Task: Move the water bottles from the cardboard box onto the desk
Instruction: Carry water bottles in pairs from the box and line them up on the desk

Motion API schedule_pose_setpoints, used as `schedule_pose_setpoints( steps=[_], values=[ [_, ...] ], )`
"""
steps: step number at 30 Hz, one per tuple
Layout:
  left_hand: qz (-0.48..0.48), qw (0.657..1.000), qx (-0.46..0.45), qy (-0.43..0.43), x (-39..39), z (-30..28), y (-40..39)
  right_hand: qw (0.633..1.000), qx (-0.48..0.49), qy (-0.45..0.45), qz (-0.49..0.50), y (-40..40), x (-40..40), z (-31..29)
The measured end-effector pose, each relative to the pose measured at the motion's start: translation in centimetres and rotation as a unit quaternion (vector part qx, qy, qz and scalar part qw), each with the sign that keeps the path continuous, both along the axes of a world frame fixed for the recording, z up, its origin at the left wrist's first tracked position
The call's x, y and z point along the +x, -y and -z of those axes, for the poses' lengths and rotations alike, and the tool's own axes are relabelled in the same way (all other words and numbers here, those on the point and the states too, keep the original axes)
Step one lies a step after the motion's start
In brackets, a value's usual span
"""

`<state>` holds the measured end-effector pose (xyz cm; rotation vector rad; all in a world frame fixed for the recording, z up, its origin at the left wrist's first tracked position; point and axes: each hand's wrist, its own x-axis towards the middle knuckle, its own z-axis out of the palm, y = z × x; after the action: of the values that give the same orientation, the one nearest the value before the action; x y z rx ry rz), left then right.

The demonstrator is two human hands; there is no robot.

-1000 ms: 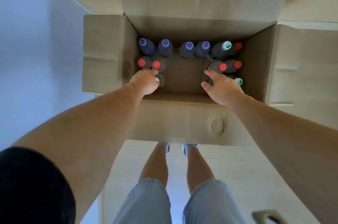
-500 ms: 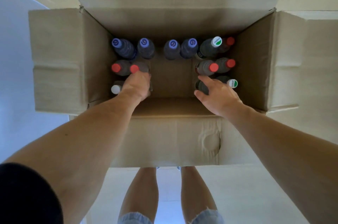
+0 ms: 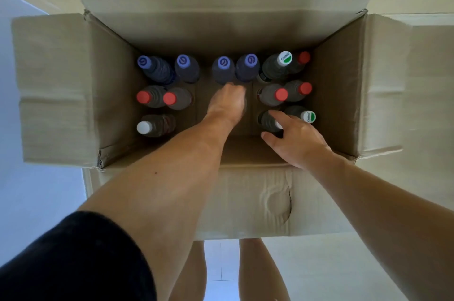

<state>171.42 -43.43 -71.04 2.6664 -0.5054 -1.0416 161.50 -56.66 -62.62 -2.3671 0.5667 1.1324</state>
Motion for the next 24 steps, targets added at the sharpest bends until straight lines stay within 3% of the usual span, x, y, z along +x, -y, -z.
schedule_pose_setpoints(
  steps=[9, 12, 15, 17, 24],
  values=[
    [-0.002, 1.000, 0.020, 0.017, -0.2, -1.6, -2.3, 1.000, -0.002, -0.016, 0.002, 0.1, -0.9, 0.1],
    [0.027, 0.989, 0.136, 0.050, -0.2, -2.5, -7.1, 1.000, 0.000, -0.006, 0.005, -0.3, -0.6, -0.2],
    [0.085, 0.954, 0.284, 0.048, -0.5, -2.3, -13.1, 1.000, 0.001, 0.015, 0.011, -1.0, -0.1, -0.2],
    [0.118, 0.933, 0.336, 0.050, -0.5, -2.0, -15.3, 1.000, 0.004, 0.021, 0.014, -1.6, 0.4, 0.0],
    [0.089, 0.953, 0.288, -0.004, 0.2, -0.5, -15.5, 0.999, 0.027, 0.019, 0.015, -3.3, 1.5, 1.5]
  ],
)
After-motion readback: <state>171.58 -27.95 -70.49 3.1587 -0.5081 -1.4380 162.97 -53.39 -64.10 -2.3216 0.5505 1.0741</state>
